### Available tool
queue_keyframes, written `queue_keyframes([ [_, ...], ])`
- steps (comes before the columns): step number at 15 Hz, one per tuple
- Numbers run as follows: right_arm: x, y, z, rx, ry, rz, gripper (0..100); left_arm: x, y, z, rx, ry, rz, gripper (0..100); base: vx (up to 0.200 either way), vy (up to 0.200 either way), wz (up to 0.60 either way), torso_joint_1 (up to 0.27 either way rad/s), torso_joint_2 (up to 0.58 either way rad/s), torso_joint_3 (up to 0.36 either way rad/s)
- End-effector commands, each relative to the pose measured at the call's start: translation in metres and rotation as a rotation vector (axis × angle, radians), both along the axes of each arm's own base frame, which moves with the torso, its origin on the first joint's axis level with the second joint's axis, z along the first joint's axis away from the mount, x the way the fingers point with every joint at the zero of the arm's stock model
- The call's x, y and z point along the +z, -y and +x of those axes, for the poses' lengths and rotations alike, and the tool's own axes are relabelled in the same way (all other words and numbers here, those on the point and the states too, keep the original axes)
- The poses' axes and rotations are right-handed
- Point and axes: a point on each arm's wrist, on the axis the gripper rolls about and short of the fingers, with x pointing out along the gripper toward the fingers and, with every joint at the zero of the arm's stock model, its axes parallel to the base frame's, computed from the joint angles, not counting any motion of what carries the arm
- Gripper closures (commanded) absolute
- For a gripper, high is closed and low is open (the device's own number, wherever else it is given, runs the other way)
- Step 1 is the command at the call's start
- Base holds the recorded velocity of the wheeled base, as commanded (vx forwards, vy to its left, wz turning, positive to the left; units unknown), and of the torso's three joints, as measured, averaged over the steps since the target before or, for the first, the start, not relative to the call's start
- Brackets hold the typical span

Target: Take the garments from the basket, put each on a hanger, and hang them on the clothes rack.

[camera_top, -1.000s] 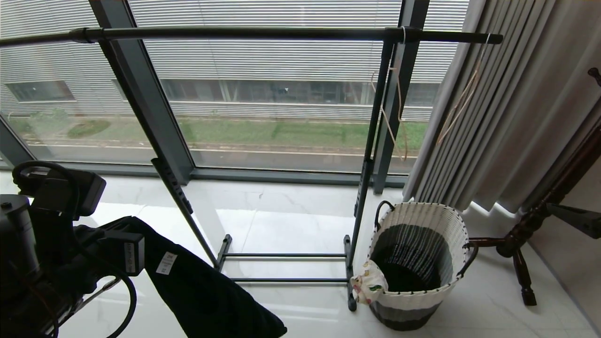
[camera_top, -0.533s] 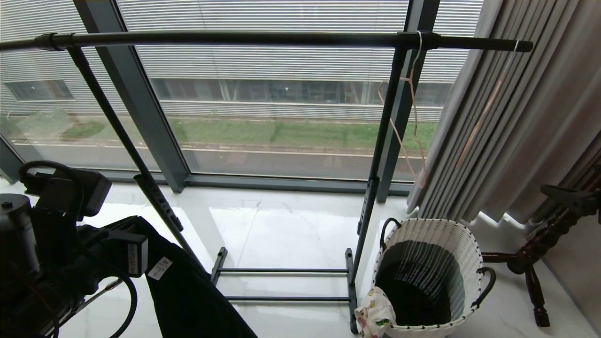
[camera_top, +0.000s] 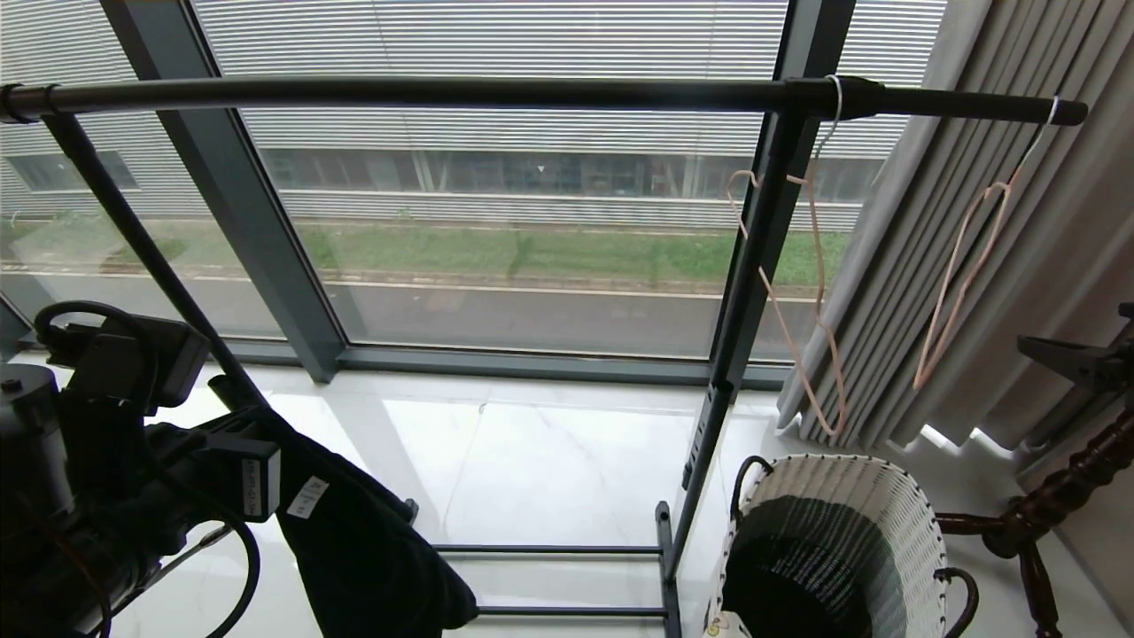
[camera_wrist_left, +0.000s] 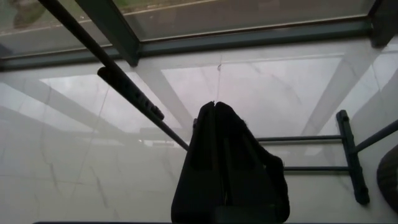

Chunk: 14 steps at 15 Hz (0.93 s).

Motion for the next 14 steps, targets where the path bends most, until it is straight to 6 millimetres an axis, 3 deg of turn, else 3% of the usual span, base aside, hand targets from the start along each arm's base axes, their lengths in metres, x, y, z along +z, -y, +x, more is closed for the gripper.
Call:
queue_keyframes([
  [1, 0.006, 0.0, 0.003, -0.001, 0.011, 0.027, 0, 0.002, 0.002, -0.002, -0.013, 0.009, -0.004, 100, 0.0, 0.0, 0.0, 0.0, 0.0, 0.0],
  [2, 0.006, 0.0, 0.003, -0.001, 0.011, 0.027, 0, 0.002, 0.002, -0.002, -0.013, 0.009, -0.004, 100, 0.0, 0.0, 0.0, 0.0, 0.0, 0.0],
  [4, 0.029, -0.013, 0.027, 0.057, 0.031, 0.159, 0, 0.003, 0.002, -0.005, -0.022, 0.019, -0.009, 100, 0.0, 0.0, 0.0, 0.0, 0.0, 0.0],
  [7, 0.04, -0.022, 0.067, 0.08, 0.031, 0.171, 0, 0.005, 0.001, -0.007, -0.02, 0.031, -0.017, 100, 0.0, 0.0, 0.0, 0.0, 0.0, 0.0],
  [10, 0.027, -0.023, 0.091, -0.008, -0.018, 0.151, 0, 0.005, 0.0, -0.01, -0.02, 0.036, -0.02, 100, 0.0, 0.0, 0.0, 0.0, 0.0, 0.0],
  [14, 0.02, -0.02, 0.097, -0.068, -0.039, 0.14, 0, 0.003, -0.001, -0.011, -0.019, 0.029, -0.018, 100, 0.0, 0.0, 0.0, 0.0, 0.0, 0.0],
])
